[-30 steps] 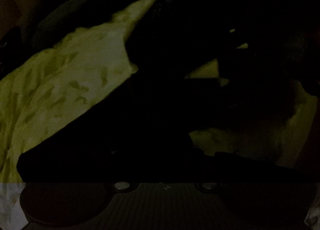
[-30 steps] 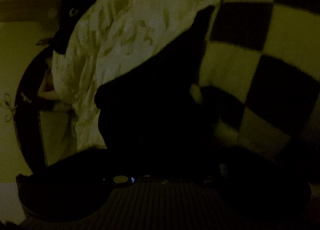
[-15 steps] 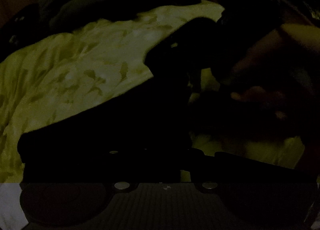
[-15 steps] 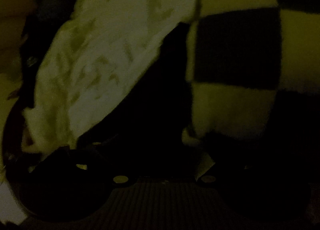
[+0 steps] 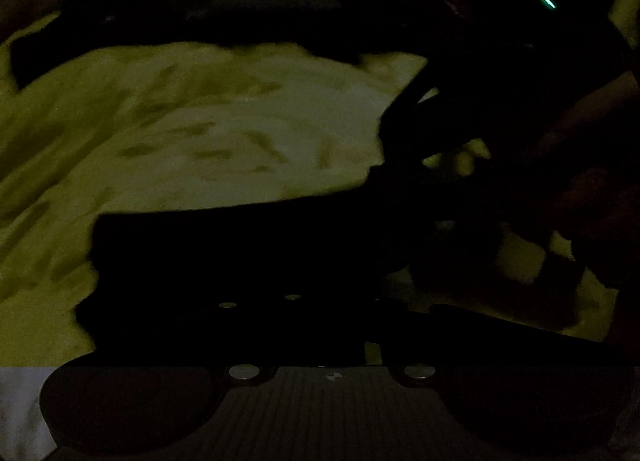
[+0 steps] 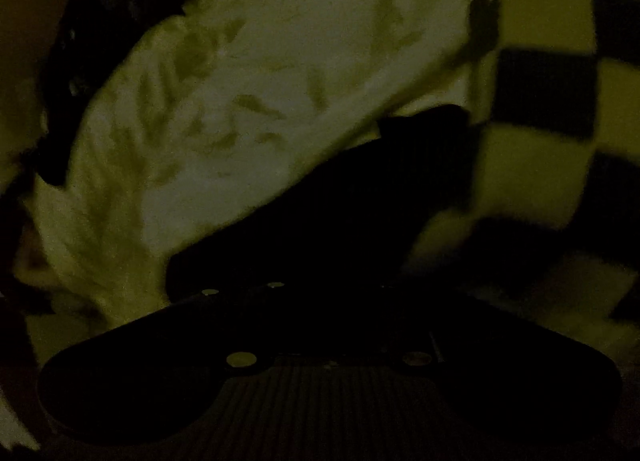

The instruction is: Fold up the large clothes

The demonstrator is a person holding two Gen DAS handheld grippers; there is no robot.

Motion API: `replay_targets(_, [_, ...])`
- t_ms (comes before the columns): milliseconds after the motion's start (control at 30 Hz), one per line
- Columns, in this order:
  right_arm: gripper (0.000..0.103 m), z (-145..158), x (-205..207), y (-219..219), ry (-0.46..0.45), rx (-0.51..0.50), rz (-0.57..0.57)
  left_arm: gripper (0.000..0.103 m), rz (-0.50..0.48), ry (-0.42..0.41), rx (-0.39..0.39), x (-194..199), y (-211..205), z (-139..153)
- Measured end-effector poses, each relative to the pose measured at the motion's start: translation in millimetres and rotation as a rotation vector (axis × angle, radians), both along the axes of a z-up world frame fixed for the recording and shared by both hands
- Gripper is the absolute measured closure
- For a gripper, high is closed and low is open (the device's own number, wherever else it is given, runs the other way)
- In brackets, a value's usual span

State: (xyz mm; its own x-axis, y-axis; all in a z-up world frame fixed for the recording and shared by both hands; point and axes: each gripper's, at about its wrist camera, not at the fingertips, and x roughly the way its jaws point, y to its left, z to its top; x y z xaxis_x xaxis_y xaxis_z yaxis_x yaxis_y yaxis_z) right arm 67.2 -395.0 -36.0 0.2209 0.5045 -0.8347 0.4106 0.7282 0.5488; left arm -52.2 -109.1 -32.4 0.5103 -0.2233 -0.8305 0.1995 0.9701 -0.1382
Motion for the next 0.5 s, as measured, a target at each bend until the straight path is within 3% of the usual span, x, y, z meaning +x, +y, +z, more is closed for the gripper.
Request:
replay_targets(100, [0.079, 1, 10, 29, 0.086, 0.155, -0.105, 0.062, 0.129, 0.004, -0.03, -9, 42, 6])
replay_targets(133, [0.08, 5, 14, 40, 0.07, 0.157, -0.091, 0.064, 0.175, 0.008, -0.031, -13, 57, 4])
replay_targets(200, [0.08, 29, 28, 94, -0.1, 0.02, 0.151, 0.064, 0.244, 0.026, -0.029, -21, 78, -2])
replay_targets(333, [0.07, 31, 27, 199, -0.229, 0.005, 0.593, 0.065, 0.441, 0.114, -0.06, -42, 121, -26])
replay_targets(367, [0.053, 32, 22, 220, -0.301, -0.039, 0.699, 0.064, 0.485, 0.13, -0.067, -47, 130, -34])
replay_targets(400, [0.027, 31, 15, 239, -0.39, -0.077, 0.793, 0.062, 0.527, 0.164, -0.085, -52, 140, -46])
replay_targets(467, [0.011, 28, 6, 253, -0.513, -0.155, 0.858, 0.06, 0.606, 0.24, -0.18, -60, 161, -71])
replay_targets(500, [0.012, 26, 4, 253, -0.547, -0.227, 0.844, 0.049, 0.658, 0.257, -0.235, -66, 172, -80])
